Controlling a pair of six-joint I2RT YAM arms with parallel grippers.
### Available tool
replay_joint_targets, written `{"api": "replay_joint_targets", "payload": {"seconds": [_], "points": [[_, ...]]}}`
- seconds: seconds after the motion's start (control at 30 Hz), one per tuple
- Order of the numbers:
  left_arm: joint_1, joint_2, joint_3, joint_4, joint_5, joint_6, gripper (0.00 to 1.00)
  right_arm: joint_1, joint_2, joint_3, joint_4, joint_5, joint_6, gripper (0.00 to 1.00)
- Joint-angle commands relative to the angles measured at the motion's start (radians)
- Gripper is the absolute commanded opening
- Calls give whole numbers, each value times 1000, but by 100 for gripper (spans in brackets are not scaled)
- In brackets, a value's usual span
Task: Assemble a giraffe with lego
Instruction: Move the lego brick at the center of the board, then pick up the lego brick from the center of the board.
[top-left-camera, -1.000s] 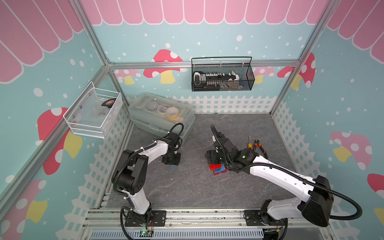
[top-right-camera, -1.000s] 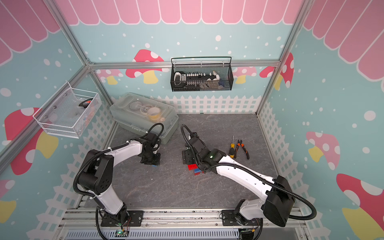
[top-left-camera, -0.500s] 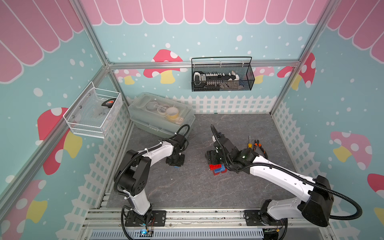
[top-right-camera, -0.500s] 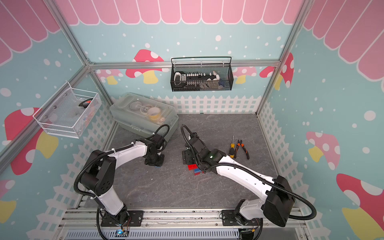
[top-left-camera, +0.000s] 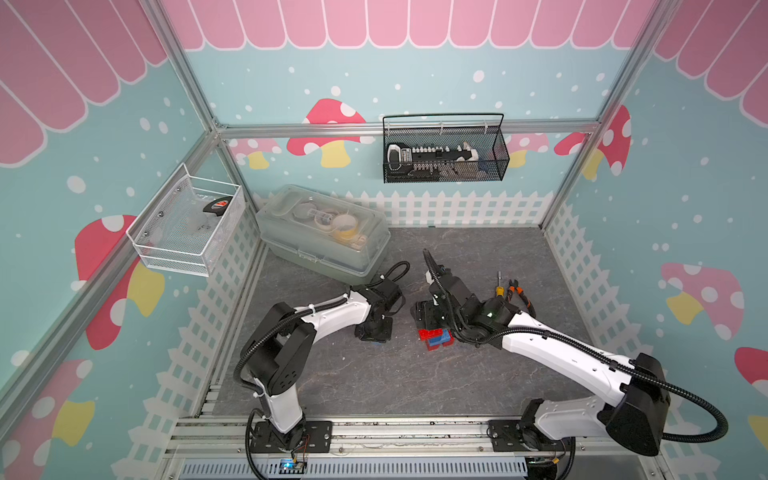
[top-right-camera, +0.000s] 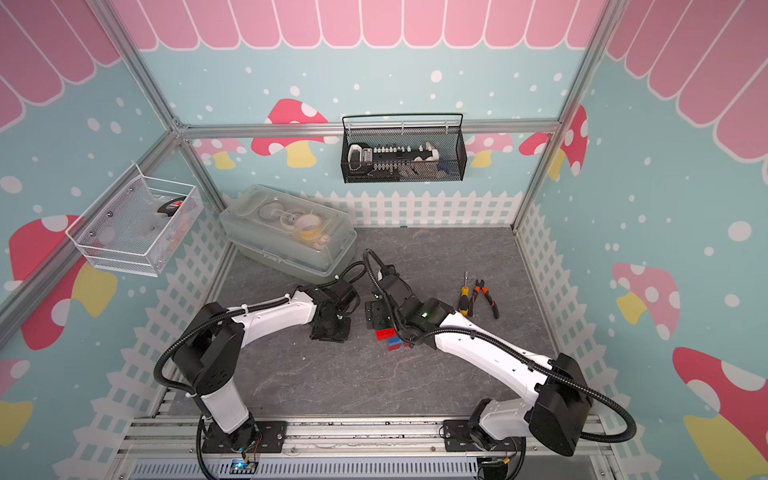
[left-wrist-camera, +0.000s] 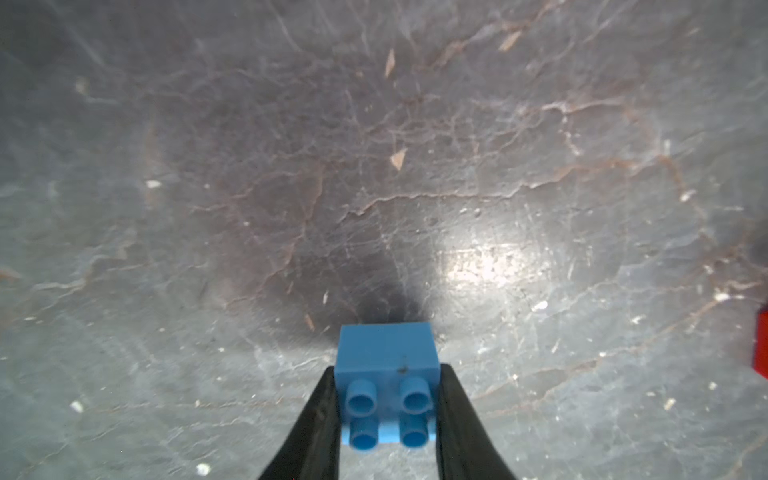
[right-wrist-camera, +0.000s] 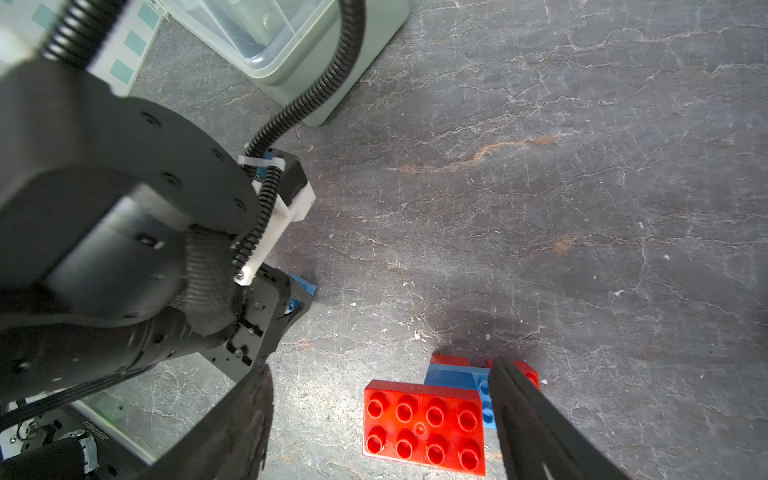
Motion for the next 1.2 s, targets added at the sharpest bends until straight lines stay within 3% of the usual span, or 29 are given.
{"api": "replay_joint_targets", "payload": {"seconds": [0.0,0.3,0.53,0.97,1.17], "points": [[-12,34,17,15,-6,-47,36,-7,-25,-12,-22,-4,-11,80],[-6,-2,35,0,2,-26,62,-7,-14,-12,-41,-28,-15,80],[54,-142,23,-18,49,15,73,20,34,20,-54,-44,-20,79],[394,-424,-26,-96,151,219,81,162,303,223,-91,24,41,78],[454,-454,-89,-46,193,248,93,190,423,282,-82,56,104,78]]}}
